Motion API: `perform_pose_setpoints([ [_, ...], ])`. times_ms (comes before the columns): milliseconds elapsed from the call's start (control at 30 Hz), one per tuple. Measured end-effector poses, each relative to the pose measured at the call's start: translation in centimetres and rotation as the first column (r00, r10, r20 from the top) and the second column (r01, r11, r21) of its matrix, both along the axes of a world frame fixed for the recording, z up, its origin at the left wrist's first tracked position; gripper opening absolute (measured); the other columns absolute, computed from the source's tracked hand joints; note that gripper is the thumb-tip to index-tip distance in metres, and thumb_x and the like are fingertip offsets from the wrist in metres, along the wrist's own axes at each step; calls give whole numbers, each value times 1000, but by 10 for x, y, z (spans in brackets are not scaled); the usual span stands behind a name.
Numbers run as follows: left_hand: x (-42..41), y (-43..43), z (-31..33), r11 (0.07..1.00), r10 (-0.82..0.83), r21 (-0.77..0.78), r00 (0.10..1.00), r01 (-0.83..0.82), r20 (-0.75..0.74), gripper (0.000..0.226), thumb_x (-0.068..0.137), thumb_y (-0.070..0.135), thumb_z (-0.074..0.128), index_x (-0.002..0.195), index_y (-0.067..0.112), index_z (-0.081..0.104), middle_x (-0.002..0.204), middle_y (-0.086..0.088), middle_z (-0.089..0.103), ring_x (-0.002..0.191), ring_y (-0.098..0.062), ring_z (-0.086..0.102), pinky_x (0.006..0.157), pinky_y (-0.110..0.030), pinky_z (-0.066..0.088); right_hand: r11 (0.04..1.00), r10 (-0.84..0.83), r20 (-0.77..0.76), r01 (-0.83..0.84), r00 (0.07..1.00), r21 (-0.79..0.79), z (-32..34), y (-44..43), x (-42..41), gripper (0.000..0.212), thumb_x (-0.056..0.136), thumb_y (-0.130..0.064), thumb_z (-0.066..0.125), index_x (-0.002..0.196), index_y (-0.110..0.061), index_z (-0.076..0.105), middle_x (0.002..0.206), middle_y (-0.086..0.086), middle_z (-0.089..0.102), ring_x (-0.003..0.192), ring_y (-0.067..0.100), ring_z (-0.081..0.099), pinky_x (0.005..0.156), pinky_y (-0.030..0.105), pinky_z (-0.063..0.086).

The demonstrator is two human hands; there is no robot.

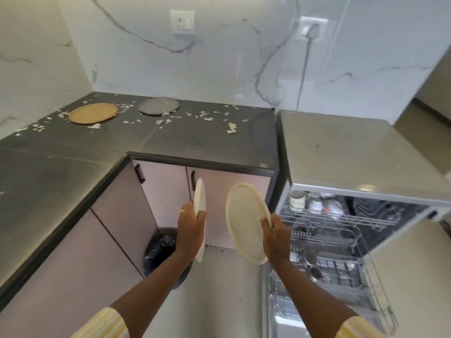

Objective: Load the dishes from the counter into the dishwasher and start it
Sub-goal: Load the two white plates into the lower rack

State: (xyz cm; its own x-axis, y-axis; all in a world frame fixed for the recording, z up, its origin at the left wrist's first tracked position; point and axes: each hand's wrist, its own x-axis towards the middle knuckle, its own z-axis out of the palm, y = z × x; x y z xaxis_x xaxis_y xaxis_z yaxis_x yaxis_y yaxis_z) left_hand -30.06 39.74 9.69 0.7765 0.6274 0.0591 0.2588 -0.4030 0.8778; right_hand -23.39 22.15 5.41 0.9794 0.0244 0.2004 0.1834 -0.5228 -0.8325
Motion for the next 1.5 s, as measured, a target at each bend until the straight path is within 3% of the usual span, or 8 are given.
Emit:
perform_pose_setpoints([
  [167,-20,-49,-31,984,-33,-176,999,25,-42,30,77,26,40,97,5,43,94,-14,48,86,-29,48,71,-40,45,992,-126,-77,126,989,-14,-19,-49,-39,17,95,-13,49,80,-6,53,67,8,51,63,23,48,59,30,38],
  [467,-77,-144,-103,871,-11,-486,986,-72,-166,16,89,11,47,103,10,40,108,-19,47,88,-26,49,68,-32,44,932,-319,-151,281,936,-229,-69,-134,-140,18,95,-15,48,95,0,58,81,18,64,74,31,60,64,32,42],
  [667,-67,-209,-126,825,-55,-558,970,-89,-236,35,82,6,60,108,12,37,112,-19,47,95,-27,51,75,-39,50,893,-420,-205,362,884,-269,-88,-194,-139,23,97,-20,45,97,-1,57,87,18,68,78,37,64,72,42,53],
  [767,-43,-254,-146,823,-95,-564,962,-69,-257,50,78,1,65,116,10,35,111,-14,46,101,-27,49,82,-42,51,858,-506,-301,435,809,-272,-109,-238,-110,26,97,-24,43,102,-1,55,91,22,68,82,39,64,73,42,51],
  [967,44,-369,-203,872,-75,-485,959,-71,-275,45,62,26,47,103,11,36,96,-11,53,81,-29,52,59,-30,41,817,-537,-481,570,693,-90,-174,-355,-8,26,98,-21,42,107,1,54,95,21,62,83,31,54,69,37,45],
  [1200,177,-486,-297,914,-161,-404,939,27,-304,13,94,5,44,102,7,33,99,-14,48,87,-29,50,68,-34,40,836,-487,-552,545,676,-71,-257,-477,132,15,88,-20,60,92,-9,50,90,21,62,82,35,56,67,35,42],
  [1367,251,-516,-347,882,-262,-448,943,149,-203,26,97,3,36,122,5,29,102,-12,45,82,-23,47,70,-38,46,880,-443,-593,454,673,-143,-305,-511,217,30,73,1,63,88,-14,41,82,13,54,77,28,51,67,35,42],
  [1500,307,-512,-376,827,-278,-546,942,135,-188,24,92,-3,37,107,11,25,107,-8,38,96,-24,42,83,-40,42,922,-382,-524,350,762,-163,-337,-515,270,26,78,0,55,90,-15,37,84,19,54,74,28,49,60,28,34],
])
